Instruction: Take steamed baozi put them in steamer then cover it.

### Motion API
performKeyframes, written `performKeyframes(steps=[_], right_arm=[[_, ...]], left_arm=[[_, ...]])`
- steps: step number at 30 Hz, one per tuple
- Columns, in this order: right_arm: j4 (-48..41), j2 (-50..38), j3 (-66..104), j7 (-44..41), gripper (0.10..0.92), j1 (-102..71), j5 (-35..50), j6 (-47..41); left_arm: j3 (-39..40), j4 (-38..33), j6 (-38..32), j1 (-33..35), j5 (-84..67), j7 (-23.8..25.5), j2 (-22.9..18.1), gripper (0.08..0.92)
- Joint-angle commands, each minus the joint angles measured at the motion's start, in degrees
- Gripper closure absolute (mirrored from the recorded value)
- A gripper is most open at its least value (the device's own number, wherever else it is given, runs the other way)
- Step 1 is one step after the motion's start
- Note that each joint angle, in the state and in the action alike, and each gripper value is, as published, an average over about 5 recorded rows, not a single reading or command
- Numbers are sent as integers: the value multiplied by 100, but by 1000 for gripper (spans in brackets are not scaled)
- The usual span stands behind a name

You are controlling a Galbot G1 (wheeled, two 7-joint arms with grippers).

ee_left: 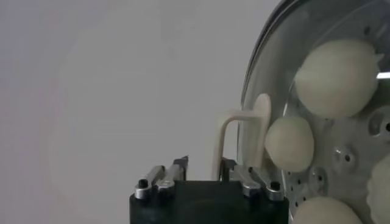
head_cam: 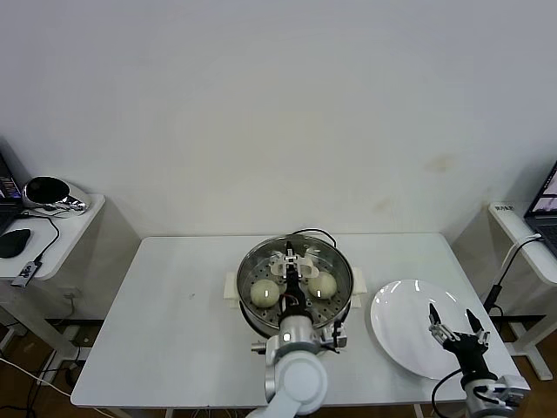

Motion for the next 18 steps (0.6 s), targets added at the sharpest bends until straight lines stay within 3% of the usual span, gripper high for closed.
performKeyframes(steps=[1,8,18], right_arm=[[-17,6,2,-10,203,3,-1,15],[-46,-6,2,-28,203,15,-2,31],[-156,-65,-57,-41,203,31,-5,45]], left_arm=[[44,-299,223,109,-5,85,1,356],[77,-542,210,195,-11,76,44,190],[77,-1138,143,535,-25,126,240,177]])
